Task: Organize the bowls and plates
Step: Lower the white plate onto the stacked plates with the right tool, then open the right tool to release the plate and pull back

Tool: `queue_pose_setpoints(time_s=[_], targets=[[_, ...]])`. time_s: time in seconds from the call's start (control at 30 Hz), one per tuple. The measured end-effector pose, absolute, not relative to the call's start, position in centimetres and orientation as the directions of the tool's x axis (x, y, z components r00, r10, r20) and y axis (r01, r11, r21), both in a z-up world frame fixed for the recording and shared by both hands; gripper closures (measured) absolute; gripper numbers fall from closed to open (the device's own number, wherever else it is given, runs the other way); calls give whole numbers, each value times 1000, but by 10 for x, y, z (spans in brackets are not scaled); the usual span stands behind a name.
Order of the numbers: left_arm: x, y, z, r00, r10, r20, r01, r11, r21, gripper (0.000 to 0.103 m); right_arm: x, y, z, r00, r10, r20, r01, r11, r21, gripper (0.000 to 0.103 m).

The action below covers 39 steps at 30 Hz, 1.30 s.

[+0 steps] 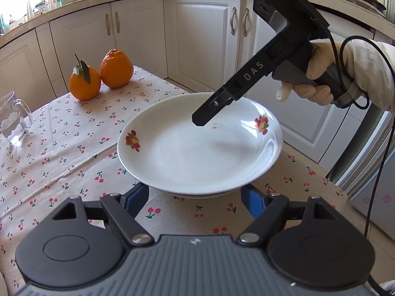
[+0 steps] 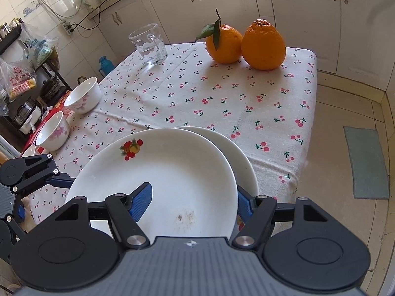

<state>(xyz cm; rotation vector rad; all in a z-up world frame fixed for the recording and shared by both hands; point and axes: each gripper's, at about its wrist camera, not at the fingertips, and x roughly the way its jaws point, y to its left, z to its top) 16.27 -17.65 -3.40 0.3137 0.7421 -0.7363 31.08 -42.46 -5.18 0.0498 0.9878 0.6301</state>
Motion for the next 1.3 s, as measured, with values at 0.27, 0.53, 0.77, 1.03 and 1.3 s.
queue_pose_setpoints(time_s=[0.27,0.53,0.77,1.03,1.3], targets=[[166,-176,-35,498,-500,-708,701,714,-11,21,300,-434,-48,409,507,-759,-458,833,310,26],[167,-176,-39,495,-508,-705,697,717,-28,21,288,-437,-40,428,483,-764,-452,846,282,24],[167,-175,-41,500,-504,-704,689,724,-28,21,281,-436,-36,438,458,-774,-445,858,256,23],[167,-175,-43,498,-510,-702,688,724,-38,20,276,-428,-34,442,414,-796,-442,872,209,21],[168,-174,-44,496,-514,-699,688,724,-44,18,272,-421,-34,444,379,-812,-443,881,168,19]])
